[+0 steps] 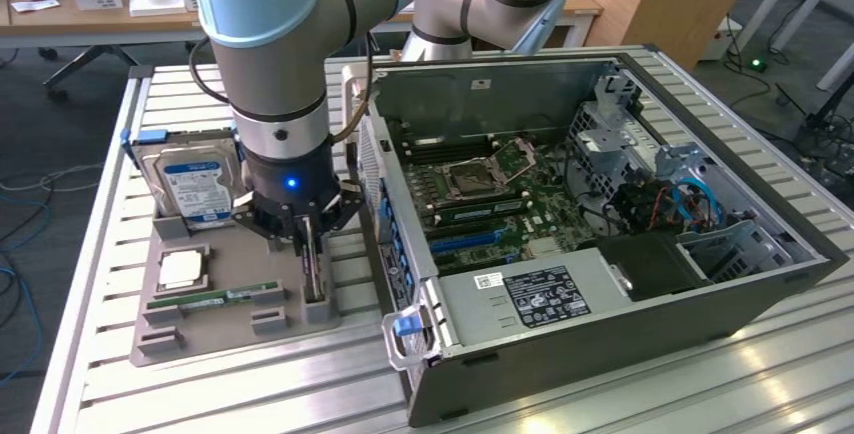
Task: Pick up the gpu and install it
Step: 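Pick up the gpu and move the gpu toward the slot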
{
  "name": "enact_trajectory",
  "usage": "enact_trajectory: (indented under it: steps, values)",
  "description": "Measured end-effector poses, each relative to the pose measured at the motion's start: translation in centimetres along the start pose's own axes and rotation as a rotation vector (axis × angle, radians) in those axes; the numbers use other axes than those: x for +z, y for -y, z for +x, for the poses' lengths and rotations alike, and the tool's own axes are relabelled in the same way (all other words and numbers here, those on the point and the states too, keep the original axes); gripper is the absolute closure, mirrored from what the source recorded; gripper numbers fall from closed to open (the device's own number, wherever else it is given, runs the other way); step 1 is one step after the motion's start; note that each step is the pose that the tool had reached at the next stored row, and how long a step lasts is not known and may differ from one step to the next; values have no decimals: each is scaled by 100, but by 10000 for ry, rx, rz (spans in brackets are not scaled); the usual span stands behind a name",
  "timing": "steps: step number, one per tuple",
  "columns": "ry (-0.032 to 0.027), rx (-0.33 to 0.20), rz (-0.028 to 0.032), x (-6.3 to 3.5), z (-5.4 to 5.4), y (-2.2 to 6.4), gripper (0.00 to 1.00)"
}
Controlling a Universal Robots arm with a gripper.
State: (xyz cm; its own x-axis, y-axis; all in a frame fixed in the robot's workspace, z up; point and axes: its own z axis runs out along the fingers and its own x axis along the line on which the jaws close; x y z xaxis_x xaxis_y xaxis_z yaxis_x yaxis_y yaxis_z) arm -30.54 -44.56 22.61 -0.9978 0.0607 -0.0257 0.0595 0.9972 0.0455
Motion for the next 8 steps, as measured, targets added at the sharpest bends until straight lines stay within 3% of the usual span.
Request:
enact_trajectory:
  steps: [8]
  values:
    - [0, -2, 0, 0, 0, 0, 73]
